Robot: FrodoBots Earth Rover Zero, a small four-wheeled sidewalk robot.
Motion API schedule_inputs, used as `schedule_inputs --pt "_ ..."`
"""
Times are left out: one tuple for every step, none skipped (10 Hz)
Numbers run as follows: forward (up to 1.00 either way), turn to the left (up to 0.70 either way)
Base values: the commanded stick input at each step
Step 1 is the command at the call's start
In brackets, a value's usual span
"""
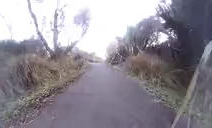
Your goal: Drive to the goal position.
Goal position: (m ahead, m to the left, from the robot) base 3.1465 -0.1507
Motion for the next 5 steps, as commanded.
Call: schedule_inputs --pt "0.70 -0.04" --pt "0.70 -0.01" --pt "0.70 0.00" --pt "0.70 0.00" --pt "0.70 0.00"
